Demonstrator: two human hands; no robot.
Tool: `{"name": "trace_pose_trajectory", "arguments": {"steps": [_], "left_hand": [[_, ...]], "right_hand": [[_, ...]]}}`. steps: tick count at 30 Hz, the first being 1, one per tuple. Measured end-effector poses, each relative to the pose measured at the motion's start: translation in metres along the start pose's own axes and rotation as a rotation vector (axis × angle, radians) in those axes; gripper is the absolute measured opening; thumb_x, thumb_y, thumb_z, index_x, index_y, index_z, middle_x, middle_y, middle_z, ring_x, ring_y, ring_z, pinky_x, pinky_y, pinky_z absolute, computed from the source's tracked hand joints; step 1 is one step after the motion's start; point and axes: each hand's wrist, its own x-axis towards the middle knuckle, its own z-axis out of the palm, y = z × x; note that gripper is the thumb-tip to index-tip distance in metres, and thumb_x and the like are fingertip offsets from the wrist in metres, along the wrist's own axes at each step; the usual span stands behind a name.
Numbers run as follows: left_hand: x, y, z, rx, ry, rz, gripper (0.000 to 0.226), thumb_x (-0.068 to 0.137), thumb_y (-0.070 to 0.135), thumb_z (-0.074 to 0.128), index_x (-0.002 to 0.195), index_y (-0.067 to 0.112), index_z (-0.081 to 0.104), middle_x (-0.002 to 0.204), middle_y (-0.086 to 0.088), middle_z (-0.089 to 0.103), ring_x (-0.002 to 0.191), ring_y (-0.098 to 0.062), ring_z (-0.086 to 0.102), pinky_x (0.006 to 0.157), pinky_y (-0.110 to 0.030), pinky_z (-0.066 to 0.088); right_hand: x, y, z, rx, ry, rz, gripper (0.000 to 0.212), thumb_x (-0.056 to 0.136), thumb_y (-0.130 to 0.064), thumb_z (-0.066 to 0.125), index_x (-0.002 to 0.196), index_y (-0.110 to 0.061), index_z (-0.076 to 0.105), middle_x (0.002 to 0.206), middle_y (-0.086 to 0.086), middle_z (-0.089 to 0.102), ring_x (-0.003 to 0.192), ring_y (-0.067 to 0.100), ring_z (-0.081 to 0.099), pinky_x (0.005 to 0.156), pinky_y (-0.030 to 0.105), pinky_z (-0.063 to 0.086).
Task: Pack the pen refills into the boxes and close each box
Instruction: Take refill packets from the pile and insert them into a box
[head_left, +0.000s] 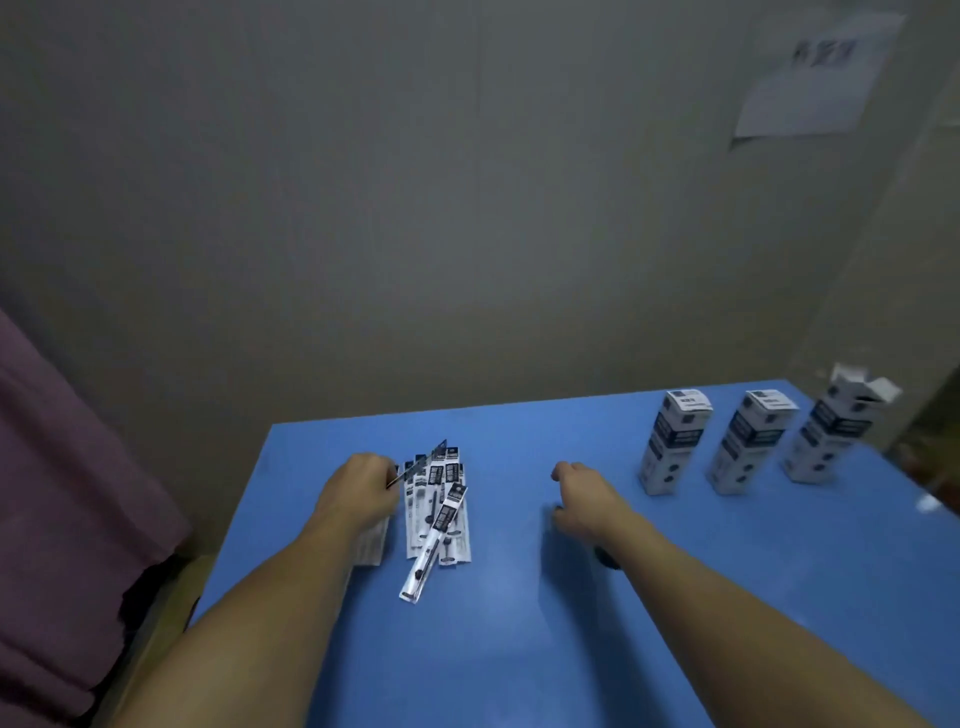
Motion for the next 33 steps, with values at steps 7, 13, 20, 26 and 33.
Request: {"name": "trace_pose_trajectory", "arguments": {"steps": [7,13,20,26,33], "left_hand": [[0.015,0.136,0.021,0.030,-0.100,0.369,0.014,0.084,0.019,0.057,0.083,0.016,0.070,0.085,-0.004,0.065,0.082,-0.024,0.062,0.067,-0.034,0.052],[-0.002,0.249,0.044,0.086,-0.138,0.539,0.006,0.084,0.022,0.056,0.080,0.022,0.061,0.081,0.002,0.055,0.078,-0.021,0.056,0.060,-0.030,0.042],[-0.039,0.376,0.073,0.104,-0.179,0.682,0.006,0.085,0.019,0.052,0.080,0.021,0.054,0.082,0.001,0.055,0.077,-0.023,0.056,0.059,-0.031,0.044],[-0.069,0.467,0.095,0.145,-0.175,0.758,0.010,0.089,0.016,0.050,0.080,0.020,0.050,0.080,0.001,0.051,0.074,-0.023,0.051,0.058,-0.034,0.041],[-0.083,0.527,0.114,0.160,-0.210,0.765,0.010,0.088,0.017,0.050,0.081,0.022,0.047,0.082,0.002,0.050,0.074,-0.021,0.053,0.059,-0.034,0.044]], "right_hand": [[-0.054,0.103,-0.037,0.005,0.069,0.203,0.050,0.088,-0.027,0.063,0.131,-0.010,0.045,0.131,0.013,0.050,0.117,0.031,0.052,0.089,0.037,0.048],[-0.117,0.199,-0.054,0.039,0.125,0.356,0.048,0.088,-0.025,0.062,0.130,-0.009,0.047,0.131,0.011,0.050,0.122,0.029,0.048,0.098,0.038,0.047],[-0.195,0.312,-0.068,0.048,0.123,0.473,0.049,0.085,-0.027,0.063,0.128,-0.011,0.047,0.130,0.010,0.051,0.120,0.029,0.050,0.098,0.041,0.049],[-0.247,0.393,-0.077,0.046,0.138,0.493,0.047,0.086,-0.024,0.060,0.129,-0.010,0.047,0.130,0.011,0.051,0.120,0.030,0.050,0.097,0.041,0.048],[-0.262,0.451,-0.088,0.064,0.134,0.496,0.048,0.087,-0.023,0.059,0.131,-0.009,0.047,0.129,0.011,0.051,0.116,0.028,0.053,0.094,0.038,0.050]]}}
